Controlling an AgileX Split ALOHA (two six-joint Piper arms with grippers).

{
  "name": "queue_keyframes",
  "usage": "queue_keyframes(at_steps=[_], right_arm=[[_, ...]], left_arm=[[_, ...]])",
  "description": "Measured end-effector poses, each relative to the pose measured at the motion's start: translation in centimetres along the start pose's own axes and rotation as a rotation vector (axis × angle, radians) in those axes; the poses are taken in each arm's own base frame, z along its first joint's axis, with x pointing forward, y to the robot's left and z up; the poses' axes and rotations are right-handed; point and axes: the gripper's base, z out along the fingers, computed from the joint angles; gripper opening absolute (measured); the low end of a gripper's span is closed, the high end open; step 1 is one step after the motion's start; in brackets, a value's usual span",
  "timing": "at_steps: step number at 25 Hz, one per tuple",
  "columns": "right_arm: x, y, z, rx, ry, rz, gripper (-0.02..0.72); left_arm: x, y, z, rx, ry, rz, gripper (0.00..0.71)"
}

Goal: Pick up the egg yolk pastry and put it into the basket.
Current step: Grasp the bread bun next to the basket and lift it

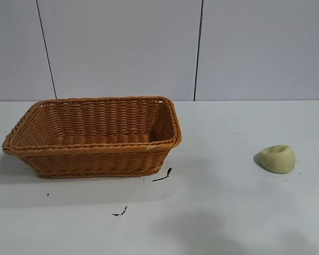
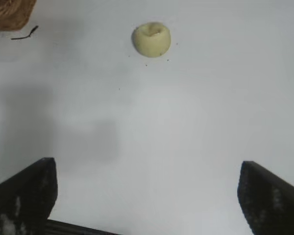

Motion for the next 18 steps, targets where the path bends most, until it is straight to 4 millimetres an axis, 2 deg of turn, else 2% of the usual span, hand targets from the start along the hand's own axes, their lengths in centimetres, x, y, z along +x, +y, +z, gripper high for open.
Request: queue_keyframes(at_steps=[5,8,18], right_arm=[[-5.1,-0.4,4.8,-0.008,0.155,0.016,0.692],[-7.5,-0.7,7.9,-0.012,0.229,0.021,0.692],[-13.2,-1.4,18.3,-0.003,0.376,0.010,0.692]], left_arm=[[0.0,0.0,0.0,0.000,0.000,0.000,0.696],[0.0,0.0,0.0,0.000,0.000,0.000,0.696],[0.0,0.0,0.0,0.000,0.000,0.000,0.696]])
